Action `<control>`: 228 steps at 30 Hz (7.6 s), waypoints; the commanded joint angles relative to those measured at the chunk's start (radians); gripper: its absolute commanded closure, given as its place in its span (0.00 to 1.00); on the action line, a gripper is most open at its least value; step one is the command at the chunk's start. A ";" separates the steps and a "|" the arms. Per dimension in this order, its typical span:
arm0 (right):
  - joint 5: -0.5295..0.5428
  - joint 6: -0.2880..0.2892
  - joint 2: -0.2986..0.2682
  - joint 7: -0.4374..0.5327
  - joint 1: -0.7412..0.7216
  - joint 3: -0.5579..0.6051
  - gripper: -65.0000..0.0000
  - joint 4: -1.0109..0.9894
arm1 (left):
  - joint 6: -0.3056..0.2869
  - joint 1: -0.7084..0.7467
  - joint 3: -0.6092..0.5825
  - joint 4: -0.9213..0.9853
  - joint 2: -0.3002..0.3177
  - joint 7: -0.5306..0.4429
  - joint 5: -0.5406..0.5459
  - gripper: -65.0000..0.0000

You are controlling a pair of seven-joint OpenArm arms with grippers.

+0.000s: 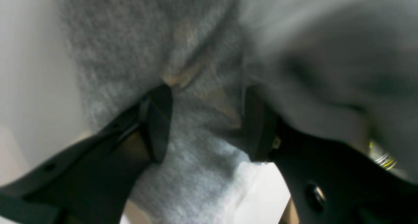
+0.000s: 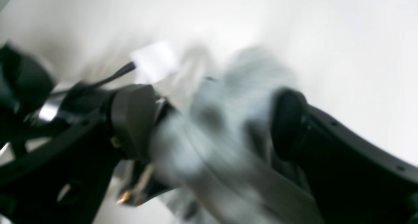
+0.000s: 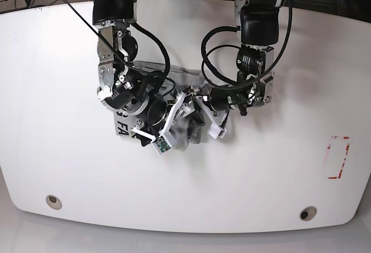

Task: Fold the T-shirt properly

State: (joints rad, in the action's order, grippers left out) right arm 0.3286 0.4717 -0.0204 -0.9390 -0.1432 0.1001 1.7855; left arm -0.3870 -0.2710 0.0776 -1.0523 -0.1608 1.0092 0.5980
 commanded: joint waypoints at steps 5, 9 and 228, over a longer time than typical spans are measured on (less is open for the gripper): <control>-0.023 0.003 -0.020 0.027 0.006 -0.004 0.24 0.037 | 0.026 -0.015 -0.002 -0.001 0.030 0.026 -0.002 0.46; -0.019 0.003 -0.036 0.027 0.006 -0.004 0.24 0.037 | 0.024 -0.023 -0.002 -0.001 0.071 0.026 0.073 0.47; -0.153 0.025 -0.178 0.340 0.061 0.019 0.69 -0.172 | -0.311 0.017 -0.126 -0.510 0.326 0.089 0.041 0.47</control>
State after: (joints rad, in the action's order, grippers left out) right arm 0.1699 0.4980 -0.1925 -0.6106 -0.0463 0.1230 1.6356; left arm -0.6964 -0.2886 -0.0532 -1.5249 0.1566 1.0836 0.6342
